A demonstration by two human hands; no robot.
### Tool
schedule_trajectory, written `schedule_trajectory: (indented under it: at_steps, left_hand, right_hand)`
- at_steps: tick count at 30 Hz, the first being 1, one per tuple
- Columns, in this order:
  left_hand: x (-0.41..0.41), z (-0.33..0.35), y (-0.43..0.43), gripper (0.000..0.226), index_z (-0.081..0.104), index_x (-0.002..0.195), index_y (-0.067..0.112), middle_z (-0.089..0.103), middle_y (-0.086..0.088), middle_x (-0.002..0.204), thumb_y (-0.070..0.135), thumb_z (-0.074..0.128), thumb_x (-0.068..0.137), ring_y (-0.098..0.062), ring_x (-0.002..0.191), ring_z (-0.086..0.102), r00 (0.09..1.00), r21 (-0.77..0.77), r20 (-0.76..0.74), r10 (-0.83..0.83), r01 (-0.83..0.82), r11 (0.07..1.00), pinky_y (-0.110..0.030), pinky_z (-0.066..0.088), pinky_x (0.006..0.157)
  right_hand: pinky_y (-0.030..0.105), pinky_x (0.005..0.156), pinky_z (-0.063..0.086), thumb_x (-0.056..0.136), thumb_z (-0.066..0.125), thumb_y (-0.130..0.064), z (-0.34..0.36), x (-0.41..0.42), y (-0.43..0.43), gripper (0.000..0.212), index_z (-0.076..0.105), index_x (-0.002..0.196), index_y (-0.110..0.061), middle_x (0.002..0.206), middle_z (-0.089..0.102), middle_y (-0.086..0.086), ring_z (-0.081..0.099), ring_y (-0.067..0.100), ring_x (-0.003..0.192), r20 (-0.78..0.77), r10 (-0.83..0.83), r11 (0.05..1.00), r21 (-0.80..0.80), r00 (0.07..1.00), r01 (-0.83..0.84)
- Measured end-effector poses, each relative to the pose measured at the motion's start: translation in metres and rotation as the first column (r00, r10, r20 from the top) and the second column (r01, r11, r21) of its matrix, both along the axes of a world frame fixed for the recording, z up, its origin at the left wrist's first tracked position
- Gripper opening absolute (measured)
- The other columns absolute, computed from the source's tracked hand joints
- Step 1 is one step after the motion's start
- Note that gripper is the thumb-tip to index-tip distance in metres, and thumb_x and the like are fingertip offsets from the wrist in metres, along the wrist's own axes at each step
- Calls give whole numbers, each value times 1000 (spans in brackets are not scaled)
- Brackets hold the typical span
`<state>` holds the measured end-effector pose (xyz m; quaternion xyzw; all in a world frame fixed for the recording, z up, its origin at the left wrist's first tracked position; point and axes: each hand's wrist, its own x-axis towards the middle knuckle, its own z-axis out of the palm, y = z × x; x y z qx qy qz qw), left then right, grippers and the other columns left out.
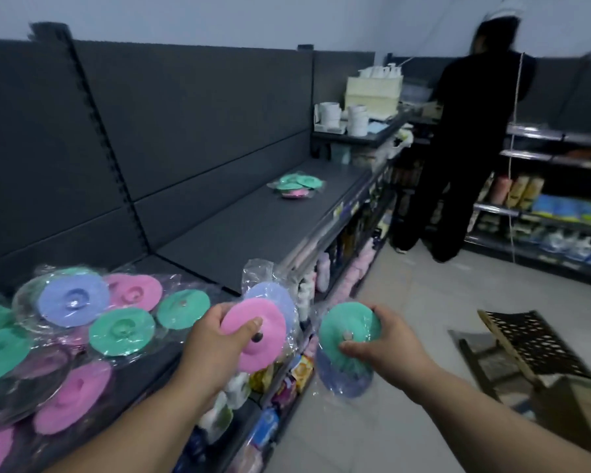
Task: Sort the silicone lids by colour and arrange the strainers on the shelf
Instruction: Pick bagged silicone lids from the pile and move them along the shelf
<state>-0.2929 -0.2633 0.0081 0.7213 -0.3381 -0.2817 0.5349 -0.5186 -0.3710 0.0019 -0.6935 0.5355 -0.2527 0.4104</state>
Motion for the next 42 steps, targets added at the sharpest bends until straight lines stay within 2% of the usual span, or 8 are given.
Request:
schedule_trajectory:
  at_steps: [3,8,12,17,22,27,38,42]
  left_hand:
    - [-31,-14,-44,21,57,95,28,66,2,93,20,72,82,-18,83,63,1000,40,-1,29,-29,999,-41,56,73]
    - [-85,-30,-124,27,54,105,22,63,1,94,20,71,84,-15,81,60,996,89,5,89,-89,992,-31,51,63]
    - [-111,-46,-177,33,56,109,20,62,2,94,25,73,82,-23,86,61,992,160,-33,123,-116,980,-48,57,73]
    - [-117,-56,-222,31,57,109,22,65,-1,102,25,72,82,-22,91,63,986,197,-89,144,-124,973,-46,57,74]
    - [-77,-42,-302,28,58,108,22,67,1,97,24,71,83,-19,88,64,985,122,-60,161,-153,981,-34,54,64]
    - [-14,-10,-392,21,60,98,28,69,7,90,27,73,81,-16,85,66,988,12,-58,147,-146,989,-37,55,72]
    - [113,4,-504,29,61,107,9,69,-10,87,21,71,84,-24,64,60,907,-75,-241,345,-372,925,-26,44,41]
    - [143,-13,-510,34,59,114,8,69,-14,100,21,70,84,-21,76,63,838,1,-235,493,-507,862,-36,53,67]
  right_hand:
    - [35,77,56,56,85,-30,-19,-35,-38,52,60,101,-26,91,68,-6,65,13,81,-62,20,1000,25,998,-19]
    - [29,76,51,62,84,-32,-33,-91,-117,48,59,102,-24,93,66,-5,62,16,84,-166,86,996,20,982,-84]
    - [25,72,49,63,83,-34,-45,-120,-173,49,57,103,-27,92,65,-5,61,16,83,-218,115,993,47,969,-108]
    - [32,79,53,63,83,-32,-63,-120,-230,48,57,103,-29,95,66,-5,62,16,86,-202,136,986,126,970,-112]
    - [33,78,55,61,84,-32,-58,-72,-309,51,57,105,-28,96,65,-5,62,16,86,-163,166,981,123,973,-147]
    - [36,76,57,60,86,-29,-23,-2,-398,52,58,104,-26,94,66,-4,65,15,83,-94,149,987,73,984,-143]
    - [41,75,60,58,90,-20,32,146,-550,52,61,101,-26,93,72,-1,71,17,82,155,281,954,62,947,-293]
    - [35,82,57,57,91,-24,24,201,-594,70,53,116,-33,109,67,-5,67,12,90,182,411,902,58,893,-427]
